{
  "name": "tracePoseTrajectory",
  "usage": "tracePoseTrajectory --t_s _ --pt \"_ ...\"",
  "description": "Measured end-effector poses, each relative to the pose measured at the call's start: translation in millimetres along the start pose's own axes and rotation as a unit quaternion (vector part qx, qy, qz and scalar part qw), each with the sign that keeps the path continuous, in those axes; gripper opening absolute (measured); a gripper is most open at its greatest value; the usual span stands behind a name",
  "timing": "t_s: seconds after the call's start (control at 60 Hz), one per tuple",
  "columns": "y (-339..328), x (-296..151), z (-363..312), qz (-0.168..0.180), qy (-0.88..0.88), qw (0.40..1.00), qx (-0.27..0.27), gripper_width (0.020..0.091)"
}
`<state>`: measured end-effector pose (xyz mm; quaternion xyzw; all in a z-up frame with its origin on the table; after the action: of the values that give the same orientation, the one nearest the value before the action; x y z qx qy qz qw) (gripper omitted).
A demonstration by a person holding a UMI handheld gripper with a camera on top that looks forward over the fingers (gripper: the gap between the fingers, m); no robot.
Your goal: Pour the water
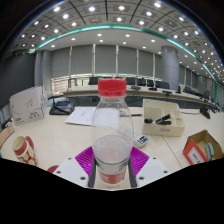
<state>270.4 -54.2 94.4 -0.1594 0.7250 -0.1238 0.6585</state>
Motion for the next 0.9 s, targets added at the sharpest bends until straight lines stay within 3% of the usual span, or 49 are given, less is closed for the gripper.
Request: tracePoseTrajectory --t_s 0.083,0.467,0.667,0.9 --pt "-2 -2 0 0.006 -0.008 1.0 0.016 0.0408" --pt "-32 -68 -37 0.041 -0.252 0.958 0.127 0.0405" --pt "-48 -95 -92 0.06 -0.502 0.842 0.186 0.0405" --pt "-50 -74 -134 0.044 -0.697 0.679 0.227 0.0404"
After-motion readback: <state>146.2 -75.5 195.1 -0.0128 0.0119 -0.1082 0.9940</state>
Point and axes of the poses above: the point between the fingertips, and its own axes, seen from behind it with the camera up: z to the right, x down, y forward, the way the camera looks, the point moved 8 cm from there along -y, backward, against the way the camera looks, and after that the axes turned 7 degrees about y, right-handed, at the moved point
